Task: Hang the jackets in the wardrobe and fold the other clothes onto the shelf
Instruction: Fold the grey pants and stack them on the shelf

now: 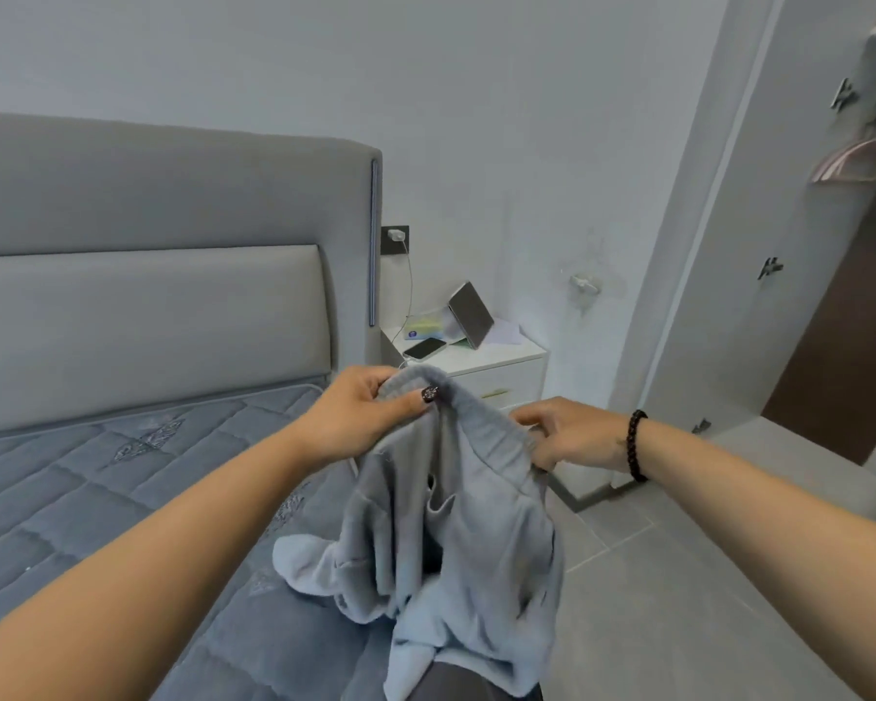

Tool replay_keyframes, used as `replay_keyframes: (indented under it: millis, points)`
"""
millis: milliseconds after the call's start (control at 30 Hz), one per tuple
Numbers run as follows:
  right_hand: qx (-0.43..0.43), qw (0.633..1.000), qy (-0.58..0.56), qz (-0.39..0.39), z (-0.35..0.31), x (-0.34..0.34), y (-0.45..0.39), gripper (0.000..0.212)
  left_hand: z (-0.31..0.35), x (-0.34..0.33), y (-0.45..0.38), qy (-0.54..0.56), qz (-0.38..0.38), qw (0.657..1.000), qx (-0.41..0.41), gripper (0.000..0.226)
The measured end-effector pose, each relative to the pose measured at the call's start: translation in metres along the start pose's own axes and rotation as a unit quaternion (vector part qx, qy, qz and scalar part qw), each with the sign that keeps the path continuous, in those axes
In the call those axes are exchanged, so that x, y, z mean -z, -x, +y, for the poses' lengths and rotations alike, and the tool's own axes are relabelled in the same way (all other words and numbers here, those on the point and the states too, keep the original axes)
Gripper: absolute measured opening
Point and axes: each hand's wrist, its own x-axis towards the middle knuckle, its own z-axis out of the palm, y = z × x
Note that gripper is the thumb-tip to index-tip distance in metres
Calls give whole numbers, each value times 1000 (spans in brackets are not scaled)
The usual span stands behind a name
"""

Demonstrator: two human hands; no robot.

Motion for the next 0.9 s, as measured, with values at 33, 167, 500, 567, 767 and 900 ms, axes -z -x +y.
replay_keyframes:
  millis: [33, 167, 500, 567, 767, 900]
  points:
    - [5, 1000, -21, -9, 2, -5, 4, 43, 10, -10, -8, 10, -3, 1000, -9, 17]
    - [4, 988, -151, 7, 11, -11, 32, 19, 38, -46, -39, 47, -11, 999, -17, 15]
    - [-65, 874, 437, 204, 97, 158, 164, 36, 50, -134, -111, -186, -341, 920, 52, 59]
    - [-65, 819, 526, 221, 108, 182, 194, 34, 57, -167, -120, -249, -391, 884, 65, 63]
    - [-176, 704, 662, 185, 151, 237, 271, 14, 64, -258, -142, -527, -435, 730, 17, 66]
    - [-268, 696, 647, 159, 169, 254, 319, 13, 67, -302, -162, -668, -369, 639, -98, 48]
